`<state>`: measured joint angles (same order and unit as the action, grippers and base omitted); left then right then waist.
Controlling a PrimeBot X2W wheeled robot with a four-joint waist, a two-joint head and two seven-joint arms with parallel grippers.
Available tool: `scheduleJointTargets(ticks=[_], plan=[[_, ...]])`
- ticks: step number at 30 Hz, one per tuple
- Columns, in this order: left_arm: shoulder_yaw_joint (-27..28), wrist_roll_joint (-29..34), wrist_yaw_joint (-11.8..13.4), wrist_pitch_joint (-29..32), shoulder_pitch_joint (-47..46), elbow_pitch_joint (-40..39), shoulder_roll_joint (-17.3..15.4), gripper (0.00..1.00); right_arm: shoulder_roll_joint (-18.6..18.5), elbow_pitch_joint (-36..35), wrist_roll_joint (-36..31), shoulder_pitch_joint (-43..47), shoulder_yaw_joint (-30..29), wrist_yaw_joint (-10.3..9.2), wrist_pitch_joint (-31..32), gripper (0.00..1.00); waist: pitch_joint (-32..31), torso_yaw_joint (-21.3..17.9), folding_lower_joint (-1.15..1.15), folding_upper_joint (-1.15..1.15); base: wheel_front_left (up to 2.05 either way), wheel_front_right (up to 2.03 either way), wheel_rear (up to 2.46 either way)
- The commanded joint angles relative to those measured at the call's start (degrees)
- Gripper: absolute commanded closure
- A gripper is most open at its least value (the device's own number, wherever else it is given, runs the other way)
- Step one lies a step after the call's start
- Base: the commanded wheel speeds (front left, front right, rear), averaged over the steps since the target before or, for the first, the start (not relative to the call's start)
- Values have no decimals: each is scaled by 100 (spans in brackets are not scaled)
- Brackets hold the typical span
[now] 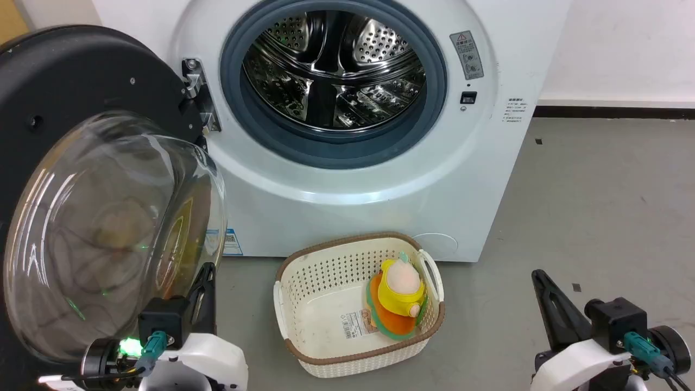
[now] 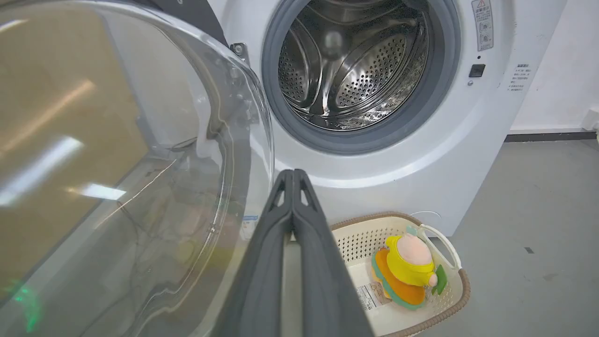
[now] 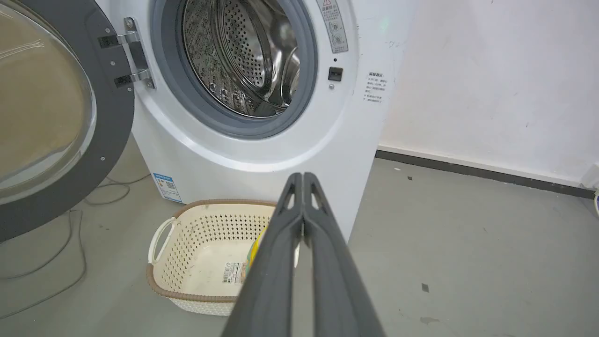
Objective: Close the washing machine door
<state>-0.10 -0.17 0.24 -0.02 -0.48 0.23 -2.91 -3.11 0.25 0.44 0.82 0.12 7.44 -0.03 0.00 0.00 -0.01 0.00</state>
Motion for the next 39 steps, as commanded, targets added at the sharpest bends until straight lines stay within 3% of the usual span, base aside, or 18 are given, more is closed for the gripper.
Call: scheduleJointTargets(ticks=[1, 28, 29, 39], plan=[[10, 17, -24, 2, 48, -23, 3, 100, 24, -25, -44, -82, -12, 5, 3, 100, 0, 0, 1, 0, 0, 0, 0], [10, 17, -24, 2, 48, -23, 3, 100, 24, -25, -44, -82, -12, 5, 3, 100, 0, 0, 1, 0, 0, 0, 0], [0, -1, 2, 0, 0, 2, 0, 0, 0, 1, 2, 1, 2, 0, 0, 0, 0, 0, 1, 0, 0, 0, 0], [-59, -3, 92, -96, -15, 32, 0, 0, 2, 20, 82, 6, -53, 0, -96, 0, 10, 2, 1, 0, 0, 0, 0]])
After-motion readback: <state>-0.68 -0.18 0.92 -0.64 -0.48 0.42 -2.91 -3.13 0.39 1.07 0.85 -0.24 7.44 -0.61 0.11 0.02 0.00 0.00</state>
